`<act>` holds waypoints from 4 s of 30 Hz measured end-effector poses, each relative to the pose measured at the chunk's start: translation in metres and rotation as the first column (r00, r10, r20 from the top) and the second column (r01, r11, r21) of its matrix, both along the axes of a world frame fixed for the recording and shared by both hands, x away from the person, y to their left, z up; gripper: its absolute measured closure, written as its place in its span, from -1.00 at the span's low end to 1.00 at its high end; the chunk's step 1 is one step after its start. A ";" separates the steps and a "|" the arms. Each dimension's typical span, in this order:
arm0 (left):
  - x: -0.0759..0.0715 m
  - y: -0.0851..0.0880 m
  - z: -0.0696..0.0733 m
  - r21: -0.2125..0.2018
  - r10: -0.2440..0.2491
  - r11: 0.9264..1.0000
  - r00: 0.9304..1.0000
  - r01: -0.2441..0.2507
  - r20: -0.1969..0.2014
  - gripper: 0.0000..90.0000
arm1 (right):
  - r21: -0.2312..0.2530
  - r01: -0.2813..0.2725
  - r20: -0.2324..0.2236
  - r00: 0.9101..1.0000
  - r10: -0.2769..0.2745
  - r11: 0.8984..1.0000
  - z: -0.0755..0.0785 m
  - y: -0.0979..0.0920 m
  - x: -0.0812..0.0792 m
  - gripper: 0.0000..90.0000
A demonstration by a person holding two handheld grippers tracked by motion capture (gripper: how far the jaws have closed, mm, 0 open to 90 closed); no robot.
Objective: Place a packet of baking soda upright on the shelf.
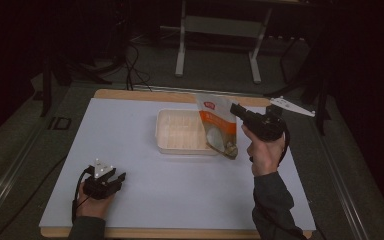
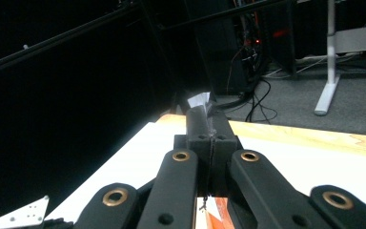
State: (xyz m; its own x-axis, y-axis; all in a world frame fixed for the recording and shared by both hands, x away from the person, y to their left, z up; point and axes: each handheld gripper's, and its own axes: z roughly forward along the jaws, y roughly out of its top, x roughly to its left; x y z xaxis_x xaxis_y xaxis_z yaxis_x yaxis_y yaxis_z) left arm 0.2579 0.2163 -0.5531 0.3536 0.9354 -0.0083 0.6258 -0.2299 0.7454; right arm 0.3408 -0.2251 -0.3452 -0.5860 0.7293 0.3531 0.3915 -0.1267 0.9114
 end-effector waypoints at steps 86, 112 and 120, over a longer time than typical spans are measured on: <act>0.000 0.000 0.000 0.003 -0.005 1.000 1.000 0.005 -0.003 0.24 | 0.110 0.016 0.107 0.994 -0.028 0.994 -0.093 0.030 0.041 1.00; 0.000 0.000 0.000 0.002 -0.004 1.000 1.000 0.004 -0.002 0.24 | -0.069 0.026 0.102 0.995 -0.018 0.997 -0.104 0.026 0.010 1.00; 0.000 0.000 0.000 0.002 -0.004 1.000 1.000 0.004 -0.002 0.24 | -0.117 0.032 0.103 0.994 -0.020 0.993 -0.106 0.023 0.005 1.00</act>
State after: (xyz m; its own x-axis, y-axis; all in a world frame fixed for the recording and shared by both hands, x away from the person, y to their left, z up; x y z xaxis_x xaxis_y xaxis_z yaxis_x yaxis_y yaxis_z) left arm 0.2580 0.2163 -0.5530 0.3573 0.9340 -0.0073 0.6265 -0.2338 0.7435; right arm 0.3461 -0.2021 -0.4511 -0.5948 0.7778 0.2032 0.2938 -0.0250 0.9555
